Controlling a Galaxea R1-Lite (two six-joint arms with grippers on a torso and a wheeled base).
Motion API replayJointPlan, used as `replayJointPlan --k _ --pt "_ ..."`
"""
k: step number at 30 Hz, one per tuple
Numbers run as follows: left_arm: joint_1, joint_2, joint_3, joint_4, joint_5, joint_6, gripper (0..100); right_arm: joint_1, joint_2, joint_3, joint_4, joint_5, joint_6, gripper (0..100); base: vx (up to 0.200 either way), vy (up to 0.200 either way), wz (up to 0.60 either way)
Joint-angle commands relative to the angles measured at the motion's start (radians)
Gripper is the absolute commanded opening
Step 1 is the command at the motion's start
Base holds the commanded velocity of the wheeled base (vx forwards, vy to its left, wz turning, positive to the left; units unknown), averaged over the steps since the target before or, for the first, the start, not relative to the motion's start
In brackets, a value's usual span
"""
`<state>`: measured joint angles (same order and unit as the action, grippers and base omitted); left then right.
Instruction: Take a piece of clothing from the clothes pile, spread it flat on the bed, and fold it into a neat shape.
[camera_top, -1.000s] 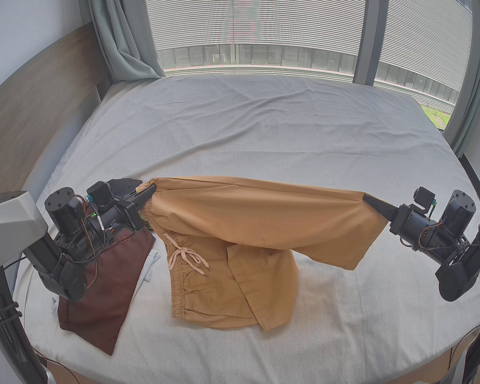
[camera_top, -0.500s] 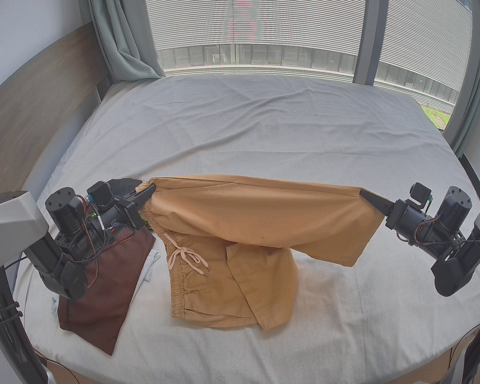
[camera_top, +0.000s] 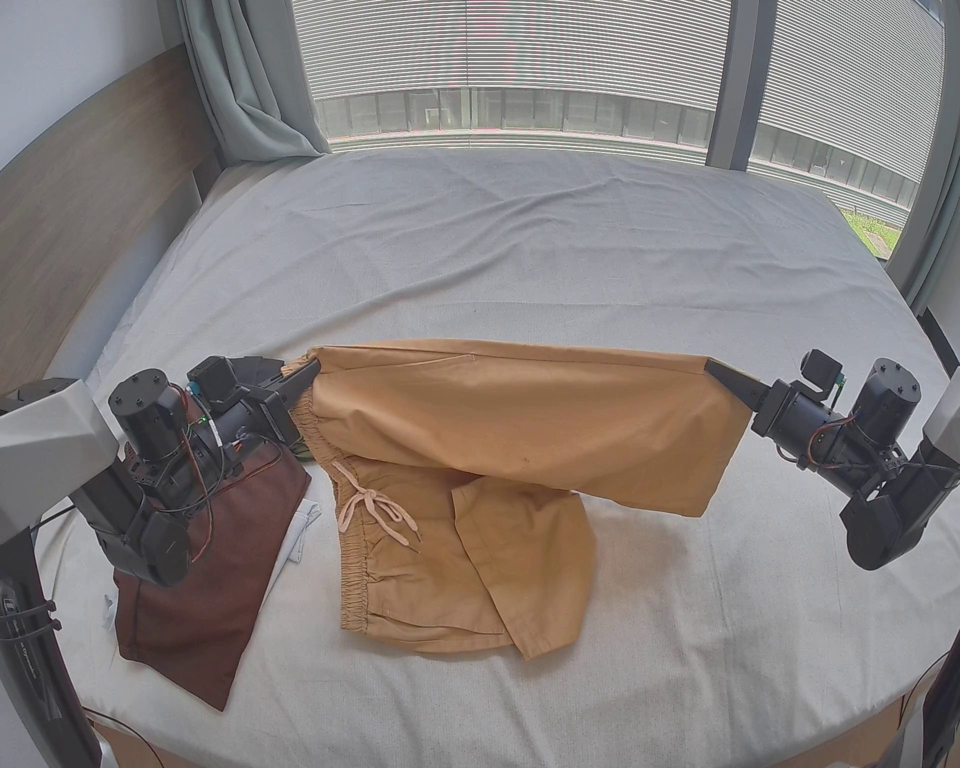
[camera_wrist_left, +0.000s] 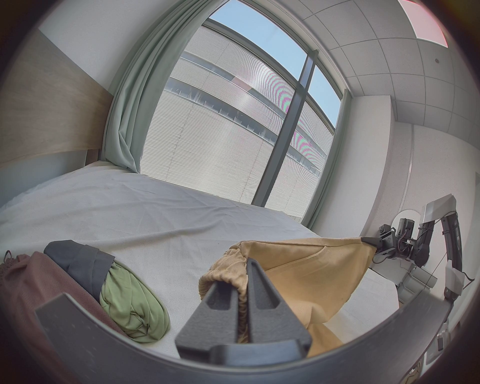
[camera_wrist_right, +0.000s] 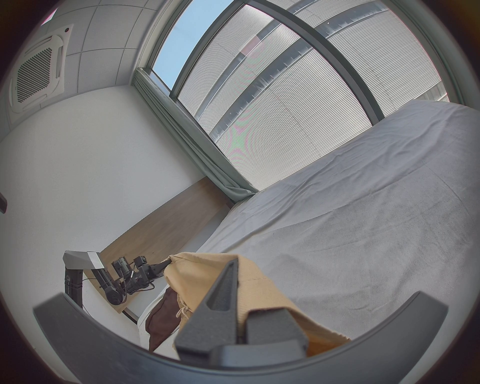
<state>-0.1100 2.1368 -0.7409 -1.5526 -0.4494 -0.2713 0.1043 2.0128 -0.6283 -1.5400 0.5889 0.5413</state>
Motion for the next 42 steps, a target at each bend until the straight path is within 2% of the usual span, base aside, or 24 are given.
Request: replayJointPlan --k 1,16,26,36,42 --pt "0.003 0.029 -0.015 -0.001 0.000 -0.009 0 0.002 0.072 -0.053 0.000 0.002 0.000 0 0.000 0.000 0.00" --pt "0.016 0.163 -0.176 -0.003 0.057 -0.025 0 0.006 0.230 -0.277 0.000 0.000 0.006 0 0.000 0.000 0.00" --pt "0.010 0.198 -0.229 -0.001 0.086 -0.072 0 -0.005 0.288 -0.419 0.000 -0.001 0.078 0 0.000 0.000 0.00" --pt "0.007 0.265 -0.305 -0.001 0.089 -0.089 0 -0.009 0.391 -0.542 0.001 -0.001 0.078 0 0.000 0.000 0.00" --pt "0.006 0.308 -0.376 -0.001 0.133 -0.106 0 -0.020 0.451 -0.648 0.006 0.000 0.083 0 0.000 0.000 0.00"
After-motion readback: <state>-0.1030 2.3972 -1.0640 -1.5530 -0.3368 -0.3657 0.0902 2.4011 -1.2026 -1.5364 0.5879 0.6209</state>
